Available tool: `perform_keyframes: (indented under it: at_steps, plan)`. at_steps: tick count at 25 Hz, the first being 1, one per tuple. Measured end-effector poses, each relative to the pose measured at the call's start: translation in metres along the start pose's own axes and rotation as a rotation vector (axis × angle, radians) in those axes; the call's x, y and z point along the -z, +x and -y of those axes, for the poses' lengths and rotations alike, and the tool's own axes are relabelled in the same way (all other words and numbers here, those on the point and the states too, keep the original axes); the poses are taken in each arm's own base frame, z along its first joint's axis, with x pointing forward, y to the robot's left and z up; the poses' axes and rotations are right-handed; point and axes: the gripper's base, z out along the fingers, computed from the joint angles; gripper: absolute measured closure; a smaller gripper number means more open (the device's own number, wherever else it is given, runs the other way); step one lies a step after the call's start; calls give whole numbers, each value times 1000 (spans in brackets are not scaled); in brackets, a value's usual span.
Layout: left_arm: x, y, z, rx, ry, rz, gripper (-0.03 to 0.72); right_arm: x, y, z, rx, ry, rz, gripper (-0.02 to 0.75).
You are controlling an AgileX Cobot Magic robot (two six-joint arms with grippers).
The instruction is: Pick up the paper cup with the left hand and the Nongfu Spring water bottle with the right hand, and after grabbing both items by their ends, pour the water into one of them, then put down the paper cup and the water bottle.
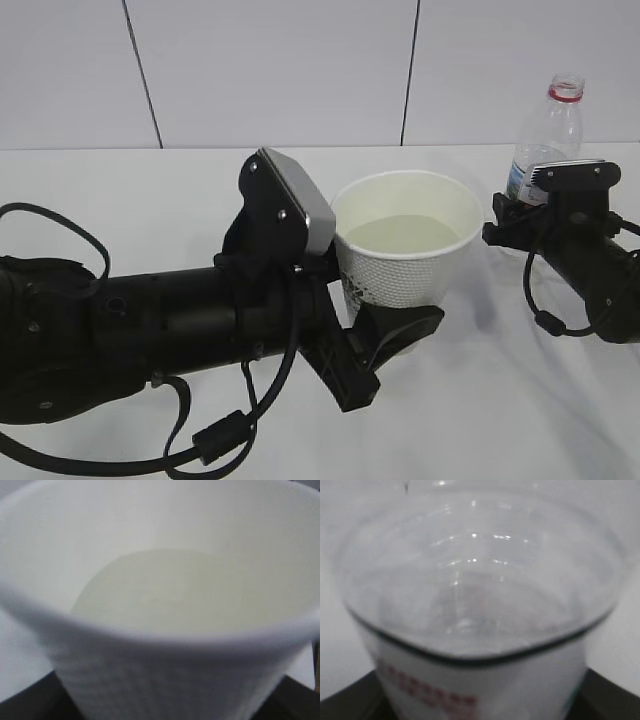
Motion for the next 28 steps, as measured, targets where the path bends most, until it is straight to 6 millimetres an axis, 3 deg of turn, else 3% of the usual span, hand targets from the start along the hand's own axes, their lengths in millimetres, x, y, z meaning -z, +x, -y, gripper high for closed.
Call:
perform_keyframes:
  at_steps: [6, 13, 28]
  plan:
    - [0, 0, 0, 0, 1, 4, 148, 0, 0, 0, 0, 0, 4, 248]
    - [0, 0, 0, 0, 1, 4, 148, 0, -1, 0, -1, 3, 12, 148]
    - [0, 0, 0, 0, 1, 4, 148, 1, -6, 1, -18, 4, 31, 139]
